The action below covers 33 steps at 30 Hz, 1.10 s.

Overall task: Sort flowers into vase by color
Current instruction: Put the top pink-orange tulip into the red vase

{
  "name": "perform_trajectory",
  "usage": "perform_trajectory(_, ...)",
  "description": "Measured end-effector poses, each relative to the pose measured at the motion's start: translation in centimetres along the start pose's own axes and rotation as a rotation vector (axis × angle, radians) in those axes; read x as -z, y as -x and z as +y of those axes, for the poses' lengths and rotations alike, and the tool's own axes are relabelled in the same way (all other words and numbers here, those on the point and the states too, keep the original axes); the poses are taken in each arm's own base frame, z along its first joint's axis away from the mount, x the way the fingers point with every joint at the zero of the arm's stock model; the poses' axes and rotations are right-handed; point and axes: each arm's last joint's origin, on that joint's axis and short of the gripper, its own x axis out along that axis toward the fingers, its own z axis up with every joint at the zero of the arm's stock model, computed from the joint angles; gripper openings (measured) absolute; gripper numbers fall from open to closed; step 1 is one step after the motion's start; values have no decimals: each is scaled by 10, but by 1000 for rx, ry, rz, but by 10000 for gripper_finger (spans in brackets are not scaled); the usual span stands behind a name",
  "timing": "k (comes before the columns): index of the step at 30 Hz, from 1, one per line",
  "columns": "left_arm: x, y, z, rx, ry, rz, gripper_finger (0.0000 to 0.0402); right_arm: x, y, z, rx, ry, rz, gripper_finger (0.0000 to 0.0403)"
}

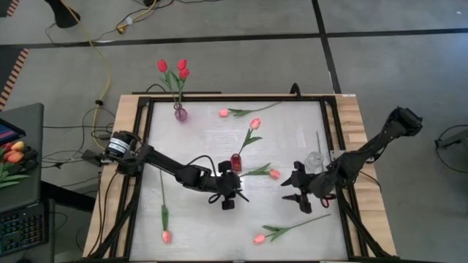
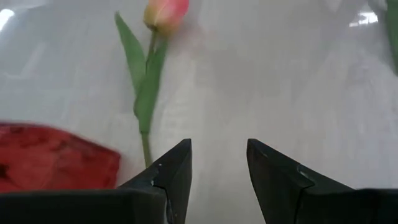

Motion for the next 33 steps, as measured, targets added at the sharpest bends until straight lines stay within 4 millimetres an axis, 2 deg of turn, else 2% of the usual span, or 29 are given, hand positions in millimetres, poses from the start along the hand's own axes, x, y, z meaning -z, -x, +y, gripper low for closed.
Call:
perform_trajectory(7,5,-3,10,-97,32,39,141,1,-4,0,13,3,5,260)
perform_trajectory(14,11,-12,27,-67,118,120,141,5,-17,-3,60,8,47,260)
perform_trajectory(23,16,-16,30,-107,113,147,141,4,-32,-6,89,-1,50,260)
perform_trajectory(33,22,-19,33,-67,155,206,141,1,-34,-10,103,-16,40,260)
